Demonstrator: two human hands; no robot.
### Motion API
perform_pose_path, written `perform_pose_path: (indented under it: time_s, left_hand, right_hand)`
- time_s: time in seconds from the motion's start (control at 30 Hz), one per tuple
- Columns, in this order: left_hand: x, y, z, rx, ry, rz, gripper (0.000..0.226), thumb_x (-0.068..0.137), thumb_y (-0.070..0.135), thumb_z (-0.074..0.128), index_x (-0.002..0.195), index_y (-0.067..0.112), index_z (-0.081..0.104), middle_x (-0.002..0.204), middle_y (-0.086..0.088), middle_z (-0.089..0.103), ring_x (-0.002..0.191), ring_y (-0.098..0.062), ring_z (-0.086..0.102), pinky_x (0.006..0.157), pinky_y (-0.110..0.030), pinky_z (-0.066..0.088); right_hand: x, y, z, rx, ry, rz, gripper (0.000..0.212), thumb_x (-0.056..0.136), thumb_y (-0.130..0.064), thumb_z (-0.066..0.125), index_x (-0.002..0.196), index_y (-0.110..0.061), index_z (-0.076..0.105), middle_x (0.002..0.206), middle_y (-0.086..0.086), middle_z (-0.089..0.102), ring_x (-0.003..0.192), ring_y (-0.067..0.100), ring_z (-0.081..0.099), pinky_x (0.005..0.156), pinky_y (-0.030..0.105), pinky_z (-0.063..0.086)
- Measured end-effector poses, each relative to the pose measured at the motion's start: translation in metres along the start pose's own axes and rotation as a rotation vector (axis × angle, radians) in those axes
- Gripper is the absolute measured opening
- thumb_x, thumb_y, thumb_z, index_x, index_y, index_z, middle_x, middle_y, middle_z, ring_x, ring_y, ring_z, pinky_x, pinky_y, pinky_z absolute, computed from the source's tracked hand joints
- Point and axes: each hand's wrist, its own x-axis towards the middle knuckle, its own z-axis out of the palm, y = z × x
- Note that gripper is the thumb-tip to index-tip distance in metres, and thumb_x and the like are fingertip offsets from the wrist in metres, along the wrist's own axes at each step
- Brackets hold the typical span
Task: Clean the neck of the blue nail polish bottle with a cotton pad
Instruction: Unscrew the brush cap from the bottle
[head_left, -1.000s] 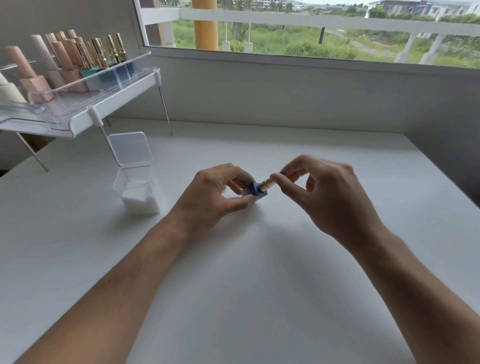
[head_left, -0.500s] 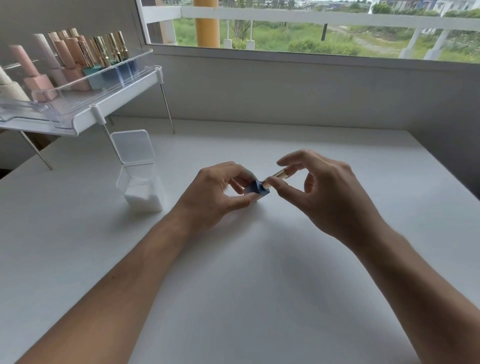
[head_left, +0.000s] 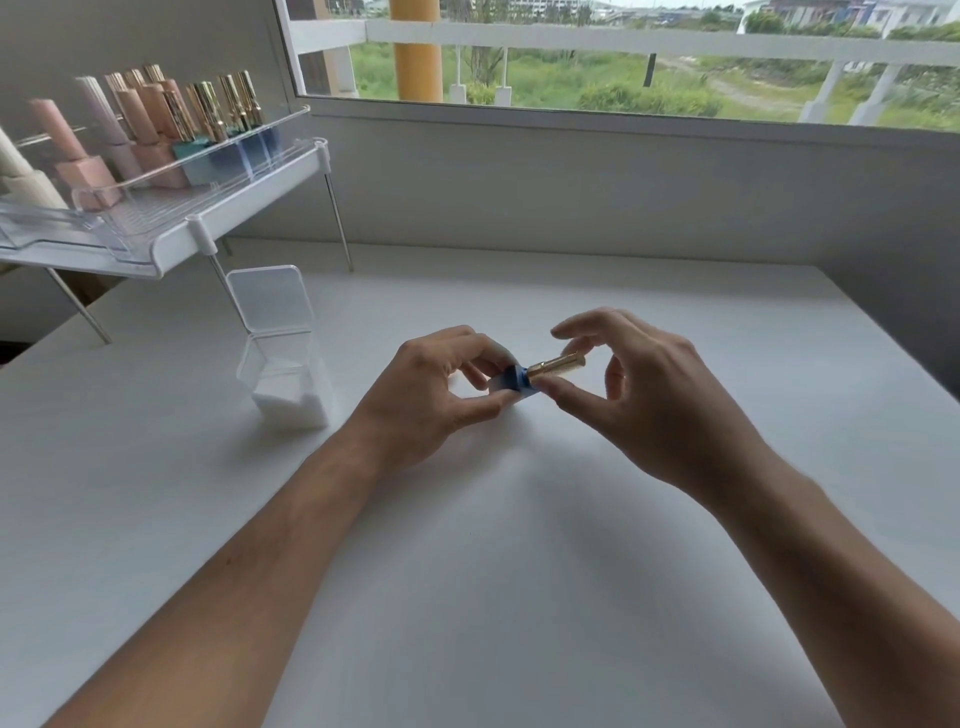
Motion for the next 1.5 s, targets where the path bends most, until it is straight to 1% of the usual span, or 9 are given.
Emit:
perform_pose_path:
  time_s: [0.1, 0.2, 0.33, 0.5, 0.73, 1.03, 1.2, 1.37, 1.5]
  left_hand:
    - [0.0, 0.001, 0.0, 0.005, 0.005, 0.016, 0.016, 0.094, 0.022, 0.092, 0.106, 0.026, 0.084, 0.101, 0.01, 0.077, 0.096, -0.012, 0.072, 0.086, -0.004, 0.044]
    - [-0.001, 0.002, 0.001, 0.005, 0.005, 0.018, 0.015, 0.094, 0.022, 0.092, 0.106, 0.025, 0.084, 0.101, 0.01, 0.077, 0.096, -0.013, 0.072, 0.087, -0.004, 0.045]
    - [-0.001, 0.005, 0.0, -0.029, 0.011, 0.003, 0.014, 0.094, 0.029, 0.092, 0.105, 0.025, 0.085, 0.1, 0.008, 0.081, 0.097, -0.013, 0.073, 0.087, -0.004, 0.046]
    - [-0.002, 0.005, -0.003, -0.055, 0.01, -0.043, 0.016, 0.094, 0.031, 0.091, 0.108, 0.025, 0.085, 0.099, 0.011, 0.084, 0.097, -0.006, 0.073, 0.087, -0.002, 0.045]
    - [-0.001, 0.003, -0.005, -0.05, 0.01, -0.096, 0.015, 0.095, 0.03, 0.09, 0.108, 0.027, 0.084, 0.102, 0.013, 0.085, 0.098, -0.009, 0.076, 0.086, 0.0, 0.044]
    - [-0.001, -0.002, -0.006, -0.049, 0.015, -0.127, 0.014, 0.095, 0.035, 0.088, 0.108, 0.033, 0.083, 0.104, 0.015, 0.085, 0.098, -0.011, 0.077, 0.086, -0.001, 0.046]
    - [0.0, -0.004, -0.006, -0.04, 0.025, -0.133, 0.014, 0.095, 0.037, 0.088, 0.107, 0.034, 0.082, 0.106, 0.016, 0.084, 0.098, -0.012, 0.078, 0.086, -0.002, 0.048]
    - [0.0, -0.005, -0.005, -0.044, 0.04, -0.147, 0.014, 0.095, 0.037, 0.089, 0.106, 0.032, 0.083, 0.105, 0.016, 0.085, 0.095, -0.012, 0.077, 0.082, -0.002, 0.045]
    - [0.0, -0.006, -0.006, -0.039, 0.038, -0.153, 0.015, 0.094, 0.038, 0.089, 0.106, 0.032, 0.082, 0.105, 0.016, 0.085, 0.092, -0.011, 0.077, 0.079, -0.005, 0.045]
  right_hand:
    - [0.001, 0.002, 0.0, -0.022, 0.047, 0.029, 0.036, 0.101, -0.063, 0.068, 0.117, -0.032, 0.073, 0.101, -0.019, 0.077, 0.067, -0.008, 0.055, 0.069, 0.033, 0.052]
    - [0.002, 0.003, -0.001, 0.0, 0.038, 0.014, 0.026, 0.102, -0.053, 0.068, 0.109, -0.029, 0.075, 0.097, -0.018, 0.077, 0.062, -0.003, 0.059, 0.068, 0.033, 0.053]
    - [0.001, 0.0, 0.001, 0.035, 0.039, -0.056, 0.014, 0.104, -0.039, 0.074, 0.115, -0.03, 0.073, 0.108, -0.015, 0.074, 0.061, 0.005, 0.059, 0.066, 0.032, 0.051]
    - [0.002, 0.001, 0.001, 0.005, 0.054, -0.103, 0.019, 0.106, -0.027, 0.074, 0.125, -0.026, 0.075, 0.115, -0.012, 0.068, 0.061, 0.01, 0.06, 0.069, 0.028, 0.043]
    - [0.003, 0.003, -0.002, 0.001, 0.073, -0.123, 0.017, 0.109, -0.032, 0.068, 0.123, -0.024, 0.075, 0.116, -0.01, 0.069, 0.061, -0.004, 0.049, 0.067, 0.027, 0.039]
    - [0.003, 0.006, -0.004, 0.0, 0.067, -0.122, 0.016, 0.11, -0.033, 0.067, 0.122, -0.025, 0.074, 0.116, -0.011, 0.067, 0.068, -0.013, 0.051, 0.065, 0.018, 0.036]
    - [0.003, 0.006, -0.004, 0.006, 0.066, -0.126, 0.015, 0.111, -0.03, 0.069, 0.122, -0.023, 0.074, 0.117, -0.008, 0.069, 0.073, -0.024, 0.05, 0.069, 0.012, 0.034]
    - [0.002, 0.004, -0.005, -0.002, 0.057, -0.113, 0.013, 0.111, -0.03, 0.068, 0.122, -0.025, 0.073, 0.117, -0.008, 0.068, 0.07, -0.023, 0.049, 0.066, 0.024, 0.036]
    - [0.001, 0.002, -0.008, -0.006, 0.072, -0.103, 0.015, 0.111, -0.035, 0.066, 0.121, -0.026, 0.073, 0.113, -0.012, 0.065, 0.068, -0.015, 0.051, 0.066, 0.021, 0.036]
